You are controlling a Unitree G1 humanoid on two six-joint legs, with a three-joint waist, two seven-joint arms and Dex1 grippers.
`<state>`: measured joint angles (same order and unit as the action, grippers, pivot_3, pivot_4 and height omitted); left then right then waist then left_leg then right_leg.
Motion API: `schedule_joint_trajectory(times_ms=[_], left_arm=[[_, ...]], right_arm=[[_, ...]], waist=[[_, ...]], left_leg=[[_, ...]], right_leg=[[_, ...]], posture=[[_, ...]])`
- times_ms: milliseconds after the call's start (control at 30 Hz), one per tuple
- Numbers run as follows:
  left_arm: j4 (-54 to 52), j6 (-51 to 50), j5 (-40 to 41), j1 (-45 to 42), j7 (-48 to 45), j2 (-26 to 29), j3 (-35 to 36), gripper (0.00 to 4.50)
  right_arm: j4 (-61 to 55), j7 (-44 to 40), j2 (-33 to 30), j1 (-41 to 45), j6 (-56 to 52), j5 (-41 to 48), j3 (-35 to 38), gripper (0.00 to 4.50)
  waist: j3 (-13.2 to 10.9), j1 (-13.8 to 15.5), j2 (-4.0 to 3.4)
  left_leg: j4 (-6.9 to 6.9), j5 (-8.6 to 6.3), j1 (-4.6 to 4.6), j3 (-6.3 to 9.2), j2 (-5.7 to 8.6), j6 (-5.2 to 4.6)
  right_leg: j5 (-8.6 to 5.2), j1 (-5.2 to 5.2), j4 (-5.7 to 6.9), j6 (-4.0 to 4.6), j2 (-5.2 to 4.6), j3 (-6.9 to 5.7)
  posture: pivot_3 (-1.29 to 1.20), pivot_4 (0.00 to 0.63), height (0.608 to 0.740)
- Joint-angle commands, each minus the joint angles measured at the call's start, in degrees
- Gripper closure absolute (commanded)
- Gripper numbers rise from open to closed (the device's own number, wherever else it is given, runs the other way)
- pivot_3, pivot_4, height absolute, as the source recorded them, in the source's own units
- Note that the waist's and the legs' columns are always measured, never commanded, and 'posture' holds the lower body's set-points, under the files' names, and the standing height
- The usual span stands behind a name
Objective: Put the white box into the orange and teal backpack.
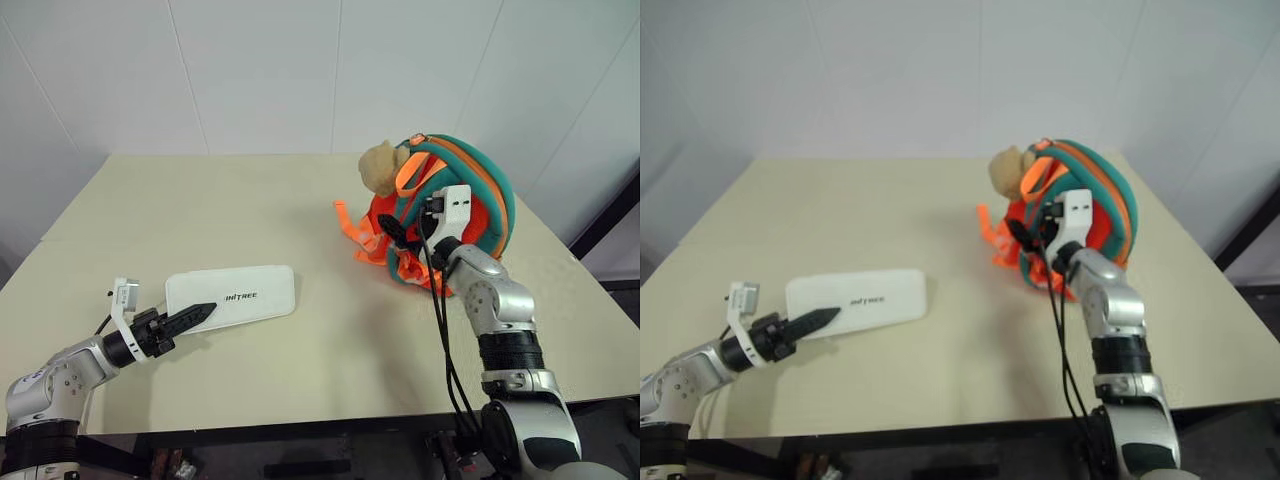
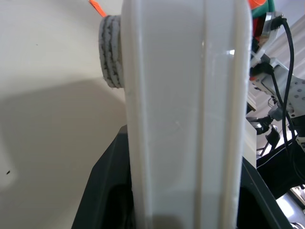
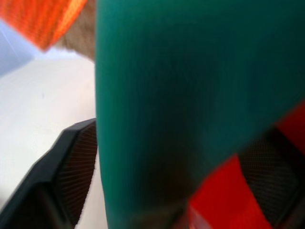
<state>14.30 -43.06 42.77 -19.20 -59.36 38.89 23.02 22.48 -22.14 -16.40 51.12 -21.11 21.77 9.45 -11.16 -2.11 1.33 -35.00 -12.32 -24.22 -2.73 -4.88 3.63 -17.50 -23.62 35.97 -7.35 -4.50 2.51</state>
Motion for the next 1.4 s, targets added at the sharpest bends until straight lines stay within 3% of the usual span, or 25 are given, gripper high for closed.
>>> schedule_joint_trajectory(times_ms=[33,300,367,600,867,1100,1267,1400], left_arm=[[-0.9,0.6,0.6,-0.5,-0.5,0.9,0.8,3.06],[-1.7,0.6,0.9,0.9,-0.4,1.2,1.7,3.06],[-1.4,0.7,0.8,0.8,-0.5,1.4,1.8,3.06],[1.7,2.5,-0.6,-0.7,-1.7,3.6,2.1,3.06],[7.2,5.8,-1.8,-1.7,-2.9,7.3,3.4,3.06],[9.4,7.4,-2.3,-1.2,-3.6,8.6,3.8,3.06],[9.1,7.4,-2.4,-0.6,-3.6,8.3,4.0,3.06],[7.5,7.1,-1.8,0.4,-3.1,7.4,4.6,3.06]], right_arm=[[1.8,-1.6,0.3,2.3,4.5,-0.3,1.0,1.33],[2.4,-4.9,0.6,2.0,5.4,0.0,0.1,4.16],[0.1,-8.7,0.6,1.8,2.6,2.7,-0.1,4.47],[-13.9,-21.7,-1.8,0.6,-17.8,17.3,-1.1,4.47],[-27.6,-27.8,-6.4,-1.0,-41.6,37.4,-0.2,4.47],[-31.3,-29.6,-11.7,-2.1,-56.0,51.8,0.2,4.47],[-31.4,-28.1,-13.2,-3.6,-57.5,53.2,-0.6,4.47],[-29.4,-32.4,-16.1,-6.8,-56.5,48.7,-3.8,4.47]], waist=[[0.0,0.0,0.00],[0.0,-0.2,0.00],[0.0,-0.4,0.00],[0.0,-1.1,0.00],[0.0,-1.1,0.00],[0.0,-0.9,0.03],[0.0,-0.9,0.08],[0.0,-0.9,0.10]], left_leg=[[0.01,0.00,0.00,-0.01,0.00,0.00],[0.00,0.00,0.01,-0.03,-0.01,0.00],[0.00,0.00,0.01,-0.02,-0.01,0.00],[0.06,0.00,0.00,-0.02,-0.05,0.00],[0.10,-0.03,0.00,-0.08,-0.10,0.01],[0.07,-0.05,0.00,-0.09,-0.11,0.00],[0.07,-0.07,0.00,-0.08,-0.11,-0.02],[0.06,-0.07,0.00,-0.09,-0.11,-0.02]], right_leg=[[0.00,0.00,-0.01,0.00,0.00,0.00],[0.00,0.00,0.01,0.00,0.00,0.01],[0.00,0.00,0.01,0.00,0.00,0.01],[0.00,-0.02,0.01,0.00,0.02,0.00],[-0.03,-0.09,-0.01,0.05,0.04,0.00],[-0.04,-0.08,-0.03,0.07,0.04,0.00],[-0.05,-0.08,-0.05,0.09,0.04,0.00],[-0.05,-0.08,-0.06,0.09,0.04,0.01]], posture=[[0.00,0.150,0.740],[0.00,0.150,0.740],[0.00,0.150,0.740],[0.00,0.150,0.740],[0.00,0.150,0.740],[0.00,0.150,0.740],[0.00,0.150,0.740],[0.00,0.150,0.740]])
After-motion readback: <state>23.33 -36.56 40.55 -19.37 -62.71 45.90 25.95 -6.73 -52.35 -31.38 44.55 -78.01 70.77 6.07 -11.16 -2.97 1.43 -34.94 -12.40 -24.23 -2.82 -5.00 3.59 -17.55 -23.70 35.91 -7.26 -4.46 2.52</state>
